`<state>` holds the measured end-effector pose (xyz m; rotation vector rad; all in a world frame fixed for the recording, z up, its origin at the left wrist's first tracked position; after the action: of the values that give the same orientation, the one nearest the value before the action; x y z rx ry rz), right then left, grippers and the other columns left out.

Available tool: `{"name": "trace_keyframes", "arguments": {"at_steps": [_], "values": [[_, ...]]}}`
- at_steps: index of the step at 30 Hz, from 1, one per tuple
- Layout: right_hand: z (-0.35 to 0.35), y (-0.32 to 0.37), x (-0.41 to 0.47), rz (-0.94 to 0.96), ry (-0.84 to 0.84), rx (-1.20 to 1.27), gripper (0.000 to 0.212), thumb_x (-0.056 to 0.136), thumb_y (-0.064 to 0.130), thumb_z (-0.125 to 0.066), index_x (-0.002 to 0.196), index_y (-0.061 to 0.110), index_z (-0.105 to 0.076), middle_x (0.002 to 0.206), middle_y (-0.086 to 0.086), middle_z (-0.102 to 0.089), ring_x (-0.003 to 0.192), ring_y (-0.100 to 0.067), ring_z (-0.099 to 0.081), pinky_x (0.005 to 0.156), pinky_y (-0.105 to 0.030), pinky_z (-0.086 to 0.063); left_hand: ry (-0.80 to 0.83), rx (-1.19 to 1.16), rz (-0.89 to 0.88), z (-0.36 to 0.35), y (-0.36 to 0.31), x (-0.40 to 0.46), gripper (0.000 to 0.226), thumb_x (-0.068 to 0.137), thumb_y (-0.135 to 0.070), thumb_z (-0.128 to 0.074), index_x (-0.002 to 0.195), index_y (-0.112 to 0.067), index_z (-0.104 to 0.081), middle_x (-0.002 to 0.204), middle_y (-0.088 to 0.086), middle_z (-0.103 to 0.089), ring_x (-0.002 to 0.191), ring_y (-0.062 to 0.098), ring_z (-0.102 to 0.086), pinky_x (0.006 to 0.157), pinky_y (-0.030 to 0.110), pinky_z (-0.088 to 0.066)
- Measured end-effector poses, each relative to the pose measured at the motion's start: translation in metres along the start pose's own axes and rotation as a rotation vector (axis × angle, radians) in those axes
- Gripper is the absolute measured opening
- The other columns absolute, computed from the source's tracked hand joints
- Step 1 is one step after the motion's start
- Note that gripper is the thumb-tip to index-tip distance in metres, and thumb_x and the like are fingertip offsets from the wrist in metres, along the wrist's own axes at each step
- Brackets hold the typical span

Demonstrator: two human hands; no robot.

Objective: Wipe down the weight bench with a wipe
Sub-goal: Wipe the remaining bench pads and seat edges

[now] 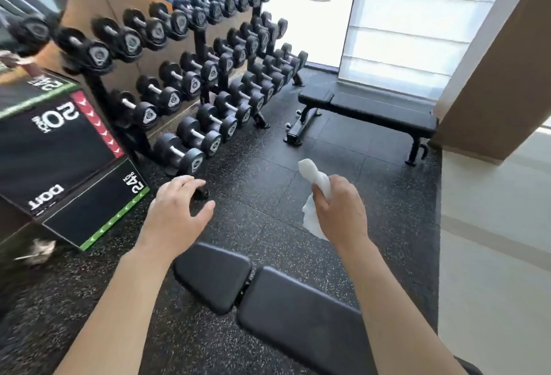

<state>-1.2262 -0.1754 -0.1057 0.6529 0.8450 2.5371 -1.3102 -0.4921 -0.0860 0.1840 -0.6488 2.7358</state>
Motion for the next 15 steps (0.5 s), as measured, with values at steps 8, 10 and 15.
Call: {"name": "trace_keyframes", "arguments": {"at_steps": [8, 10, 15], "values": [[-0.112, 0.164, -0.061, 0.129, 0.092, 0.012, 0.024, 0.102, 0.035, -0.057, 0.089, 0.015, -0.054, 0.089, 0.001, -0.059, 0.082, -0.023, -0.052, 0.066, -0.033, -0.035, -0.082, 0.008, 0.138, 0.105, 0.171, -0.063, 0.049, 0.097, -0.042, -0.064, 0.141, -0.021, -0.060, 0.149, 0.000, -0.052, 0.142, 0.024, -0.041, 0.116, 0.054, -0.039], [-0.147, 0.212, -0.081, 0.166, 0.133, 0.015, 0.023, 0.101, 0.037, -0.057, 0.090, 0.017, -0.055, 0.089, 0.003, -0.059, 0.082, -0.021, -0.053, 0.065, -0.032, -0.035, -0.096, 0.024, 0.180, 0.133, 0.220, -0.083, 0.049, 0.097, -0.041, -0.065, 0.140, -0.020, -0.060, 0.148, 0.000, -0.053, 0.141, 0.025, -0.043, 0.115, 0.054, -0.040], [-0.220, 0.323, -0.123, 0.262, 0.200, 0.036, 0.028, 0.100, 0.038, -0.058, 0.081, 0.022, -0.045, 0.081, 0.008, -0.051, 0.076, -0.018, -0.049, 0.060, -0.030, -0.032, -0.172, 0.020, 0.255, 0.197, 0.335, -0.124, 0.043, 0.095, -0.031, -0.070, 0.135, -0.015, -0.065, 0.141, 0.004, -0.060, 0.134, 0.027, -0.050, 0.117, 0.048, -0.040]]}}
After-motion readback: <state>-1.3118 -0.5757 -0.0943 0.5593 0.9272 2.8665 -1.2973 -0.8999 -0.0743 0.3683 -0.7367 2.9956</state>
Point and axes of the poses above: each hand's wrist, its own x-axis towards the middle knuckle, its own z-axis out of the back of the hand, y = z × x, the point moved 7 cm from there along x, towards the middle knuckle
